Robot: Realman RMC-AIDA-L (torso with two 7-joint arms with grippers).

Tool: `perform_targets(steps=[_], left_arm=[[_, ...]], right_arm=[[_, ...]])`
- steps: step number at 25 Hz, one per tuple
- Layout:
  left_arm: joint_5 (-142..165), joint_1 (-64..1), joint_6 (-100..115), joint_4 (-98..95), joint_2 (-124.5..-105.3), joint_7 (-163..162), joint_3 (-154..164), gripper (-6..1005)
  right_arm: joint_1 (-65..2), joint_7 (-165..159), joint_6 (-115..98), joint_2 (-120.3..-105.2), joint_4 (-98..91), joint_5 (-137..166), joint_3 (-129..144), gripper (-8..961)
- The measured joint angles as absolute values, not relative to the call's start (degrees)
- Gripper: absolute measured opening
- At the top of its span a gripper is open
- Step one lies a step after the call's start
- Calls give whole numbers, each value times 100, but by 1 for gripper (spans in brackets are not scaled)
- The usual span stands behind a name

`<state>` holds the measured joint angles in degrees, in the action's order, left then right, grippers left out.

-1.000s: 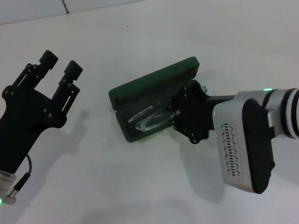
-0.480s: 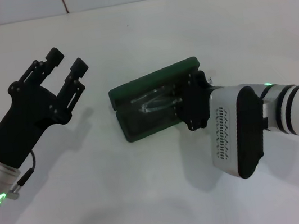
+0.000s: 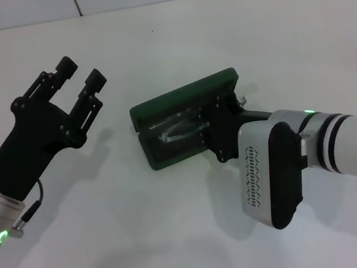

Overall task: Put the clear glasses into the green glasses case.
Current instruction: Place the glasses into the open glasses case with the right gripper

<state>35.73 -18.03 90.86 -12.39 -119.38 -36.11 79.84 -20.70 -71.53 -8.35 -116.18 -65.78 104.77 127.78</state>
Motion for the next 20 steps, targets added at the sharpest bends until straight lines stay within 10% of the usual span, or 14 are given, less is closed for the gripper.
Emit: perform_targets(steps=[20], left_arm=[[3567, -1828, 9088, -1239, -11963, -3636, 7989, 538]], right_arm=[[-2037, -7154, -568, -11617, -6569, 10054, 12919, 295]])
